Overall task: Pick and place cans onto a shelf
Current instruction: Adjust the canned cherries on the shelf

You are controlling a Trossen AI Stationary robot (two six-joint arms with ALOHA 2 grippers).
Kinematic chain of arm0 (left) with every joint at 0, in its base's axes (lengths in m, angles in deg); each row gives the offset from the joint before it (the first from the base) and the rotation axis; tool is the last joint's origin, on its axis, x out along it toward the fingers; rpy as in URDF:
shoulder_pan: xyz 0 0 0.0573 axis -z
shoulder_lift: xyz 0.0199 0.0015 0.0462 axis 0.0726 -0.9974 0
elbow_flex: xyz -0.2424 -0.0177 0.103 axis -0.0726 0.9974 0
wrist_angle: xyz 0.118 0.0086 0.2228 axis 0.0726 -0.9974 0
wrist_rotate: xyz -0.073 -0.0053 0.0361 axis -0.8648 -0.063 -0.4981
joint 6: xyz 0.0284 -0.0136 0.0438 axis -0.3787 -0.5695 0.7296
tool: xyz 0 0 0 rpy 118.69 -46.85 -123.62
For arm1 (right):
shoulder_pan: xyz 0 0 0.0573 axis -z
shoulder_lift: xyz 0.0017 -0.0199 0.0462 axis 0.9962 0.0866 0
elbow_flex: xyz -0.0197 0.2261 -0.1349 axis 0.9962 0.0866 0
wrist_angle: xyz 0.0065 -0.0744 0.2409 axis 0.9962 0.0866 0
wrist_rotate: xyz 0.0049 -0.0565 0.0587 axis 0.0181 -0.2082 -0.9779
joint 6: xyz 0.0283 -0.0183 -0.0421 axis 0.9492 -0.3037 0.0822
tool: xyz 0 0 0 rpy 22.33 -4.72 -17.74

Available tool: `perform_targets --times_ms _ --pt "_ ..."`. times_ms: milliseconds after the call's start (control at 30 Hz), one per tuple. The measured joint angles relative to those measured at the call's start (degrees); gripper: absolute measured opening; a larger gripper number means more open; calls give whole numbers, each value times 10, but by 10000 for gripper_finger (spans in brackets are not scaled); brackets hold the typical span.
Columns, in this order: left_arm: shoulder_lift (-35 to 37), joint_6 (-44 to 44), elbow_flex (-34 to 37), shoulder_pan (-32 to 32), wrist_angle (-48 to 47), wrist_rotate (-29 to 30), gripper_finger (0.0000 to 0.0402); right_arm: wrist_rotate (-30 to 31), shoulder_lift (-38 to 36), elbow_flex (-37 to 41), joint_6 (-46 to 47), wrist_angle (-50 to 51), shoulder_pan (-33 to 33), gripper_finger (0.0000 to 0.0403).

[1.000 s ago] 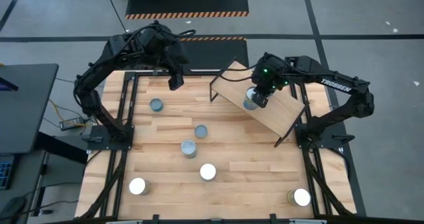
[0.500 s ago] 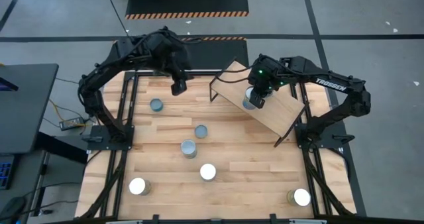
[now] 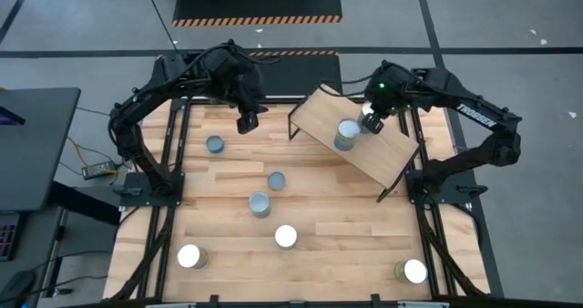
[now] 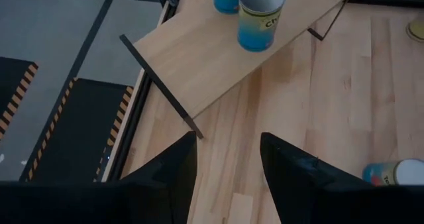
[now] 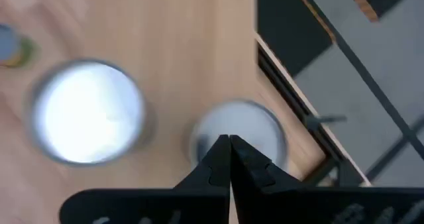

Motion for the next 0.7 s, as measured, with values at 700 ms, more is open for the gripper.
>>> perform_targets --times_ms 700 --pt "0 3 0 0 0 0 172 -67 5 69 -30 -76 62 6"
